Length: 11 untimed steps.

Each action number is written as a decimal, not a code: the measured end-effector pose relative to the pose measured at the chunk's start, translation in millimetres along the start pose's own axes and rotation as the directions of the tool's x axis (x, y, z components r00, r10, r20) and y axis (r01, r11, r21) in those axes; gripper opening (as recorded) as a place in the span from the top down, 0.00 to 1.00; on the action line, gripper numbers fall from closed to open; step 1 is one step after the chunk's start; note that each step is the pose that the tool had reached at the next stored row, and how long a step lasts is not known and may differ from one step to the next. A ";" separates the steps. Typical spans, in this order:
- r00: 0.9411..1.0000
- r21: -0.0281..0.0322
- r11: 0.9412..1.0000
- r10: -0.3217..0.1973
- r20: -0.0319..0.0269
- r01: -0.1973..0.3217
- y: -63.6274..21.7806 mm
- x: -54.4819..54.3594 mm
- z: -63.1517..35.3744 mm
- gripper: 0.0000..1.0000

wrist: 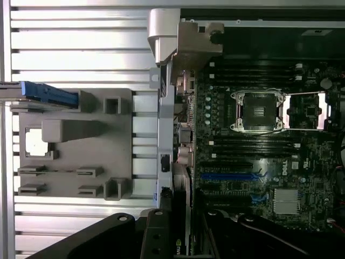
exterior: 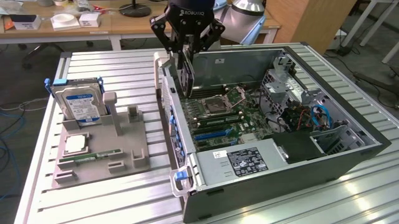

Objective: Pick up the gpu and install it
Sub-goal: 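Pick up the gpu and move the gpu toward the slot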

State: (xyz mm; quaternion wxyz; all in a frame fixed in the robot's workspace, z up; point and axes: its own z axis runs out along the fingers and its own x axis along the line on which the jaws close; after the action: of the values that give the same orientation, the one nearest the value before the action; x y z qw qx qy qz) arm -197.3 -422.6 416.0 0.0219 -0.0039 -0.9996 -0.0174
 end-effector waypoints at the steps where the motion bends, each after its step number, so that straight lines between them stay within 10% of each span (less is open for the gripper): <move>1: 1.000 0.000 1.000 0.000 0.000 0.000 0.0 -0.6 0.0 0.74; 11: 1.000 0.000 1.000 0.000 0.000 0.000 0.1 -6.9 -0.3 0.74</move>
State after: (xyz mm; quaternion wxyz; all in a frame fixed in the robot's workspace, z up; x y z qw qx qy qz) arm -190.4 -422.6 416.0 0.0219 -0.0039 -0.9996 -0.0174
